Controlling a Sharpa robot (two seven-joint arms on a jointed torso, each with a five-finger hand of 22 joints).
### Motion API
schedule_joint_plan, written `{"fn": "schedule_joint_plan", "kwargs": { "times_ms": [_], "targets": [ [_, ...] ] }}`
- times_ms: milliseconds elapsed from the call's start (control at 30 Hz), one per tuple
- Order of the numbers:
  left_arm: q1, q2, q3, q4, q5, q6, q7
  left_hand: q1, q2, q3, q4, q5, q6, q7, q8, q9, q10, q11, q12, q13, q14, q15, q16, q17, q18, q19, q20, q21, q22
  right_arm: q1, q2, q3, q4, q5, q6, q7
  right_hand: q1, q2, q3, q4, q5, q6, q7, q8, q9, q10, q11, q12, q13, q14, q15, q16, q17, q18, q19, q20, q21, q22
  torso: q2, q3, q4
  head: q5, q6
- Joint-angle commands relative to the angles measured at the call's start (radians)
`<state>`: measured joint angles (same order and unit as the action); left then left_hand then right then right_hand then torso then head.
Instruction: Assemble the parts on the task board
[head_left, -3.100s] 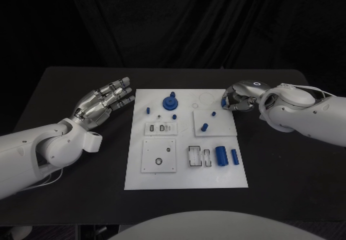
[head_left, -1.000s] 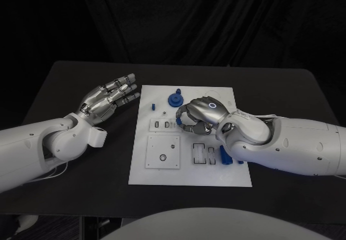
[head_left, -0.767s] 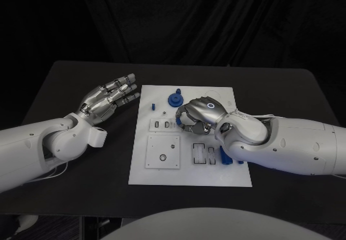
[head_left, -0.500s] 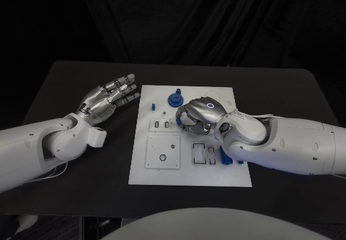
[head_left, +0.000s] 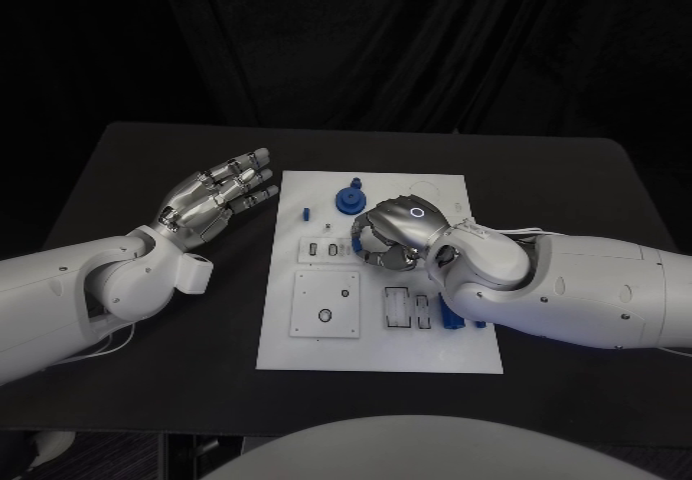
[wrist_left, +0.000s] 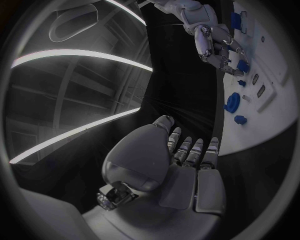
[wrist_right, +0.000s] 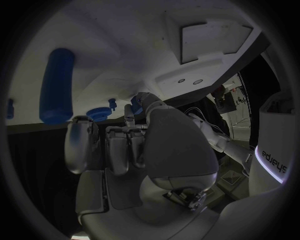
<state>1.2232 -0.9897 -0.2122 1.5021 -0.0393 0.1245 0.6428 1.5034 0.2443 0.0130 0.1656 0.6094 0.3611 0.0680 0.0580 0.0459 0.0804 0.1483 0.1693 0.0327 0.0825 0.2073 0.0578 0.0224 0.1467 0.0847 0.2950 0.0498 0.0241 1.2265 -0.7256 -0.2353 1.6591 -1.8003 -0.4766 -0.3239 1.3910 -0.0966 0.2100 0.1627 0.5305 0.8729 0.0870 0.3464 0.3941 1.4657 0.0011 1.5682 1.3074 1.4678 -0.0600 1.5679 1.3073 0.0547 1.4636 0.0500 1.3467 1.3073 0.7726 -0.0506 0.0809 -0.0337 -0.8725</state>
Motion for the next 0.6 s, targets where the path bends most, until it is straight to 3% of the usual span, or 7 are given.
{"fn": "schedule_joint_plan", "kwargs": {
  "times_ms": [33,533,600],
  "targets": [
    [-0.002,0.002,0.001,0.000,0.000,0.010,0.008,-0.011,0.003,0.006,0.001,0.001,-0.003,0.005,-0.004,0.000,-0.002,-0.003,-0.003,-0.001,-0.004,0.003,0.000,0.000,-0.019,-0.001,-0.001,-0.002,-0.001,-0.003,0.002,0.001,-0.002,-0.011,0.031,-0.026,-0.011,-0.006,0.006,0.000,-0.013,-0.003,0.009,-0.009,-0.002,0.105,0.008,0.003,0.263,0.103,0.007,0.003,0.263,-0.003,0.008,0.004,-0.009,0.195,0.000,0.0002,0.0008,-0.001,0.000],
    [-0.004,0.005,0.001,-0.005,0.000,0.012,0.008,-0.012,0.003,0.008,0.001,0.000,-0.005,0.005,-0.005,-0.001,-0.003,-0.003,-0.004,-0.001,-0.004,0.003,0.000,0.000,-0.019,-0.001,-0.001,-0.002,-0.001,-0.003,0.009,0.001,-0.010,-0.011,0.051,-0.032,-0.030,-0.014,0.013,0.000,-0.060,-0.037,0.020,-0.049,-0.016,0.105,0.014,0.003,0.263,0.103,0.012,0.003,0.263,0.001,0.000,0.010,-0.026,0.190,0.000,-0.0007,0.0011,0.000,0.000],
    [-0.005,0.005,0.001,-0.005,0.000,0.012,0.008,-0.012,0.003,0.008,0.001,0.000,-0.005,0.005,-0.005,-0.001,-0.003,-0.003,-0.004,-0.001,-0.004,0.003,0.000,0.000,-0.019,-0.001,-0.001,-0.002,-0.001,-0.003,0.009,0.002,-0.010,-0.011,0.053,-0.033,-0.034,-0.016,0.014,-0.001,-0.082,-0.043,0.022,-0.057,-0.019,0.105,0.015,0.003,0.263,0.103,0.013,0.003,0.263,0.002,-0.003,0.012,-0.032,0.188,0.000,-0.0007,0.0009,0.000,0.000]
  ]
}}
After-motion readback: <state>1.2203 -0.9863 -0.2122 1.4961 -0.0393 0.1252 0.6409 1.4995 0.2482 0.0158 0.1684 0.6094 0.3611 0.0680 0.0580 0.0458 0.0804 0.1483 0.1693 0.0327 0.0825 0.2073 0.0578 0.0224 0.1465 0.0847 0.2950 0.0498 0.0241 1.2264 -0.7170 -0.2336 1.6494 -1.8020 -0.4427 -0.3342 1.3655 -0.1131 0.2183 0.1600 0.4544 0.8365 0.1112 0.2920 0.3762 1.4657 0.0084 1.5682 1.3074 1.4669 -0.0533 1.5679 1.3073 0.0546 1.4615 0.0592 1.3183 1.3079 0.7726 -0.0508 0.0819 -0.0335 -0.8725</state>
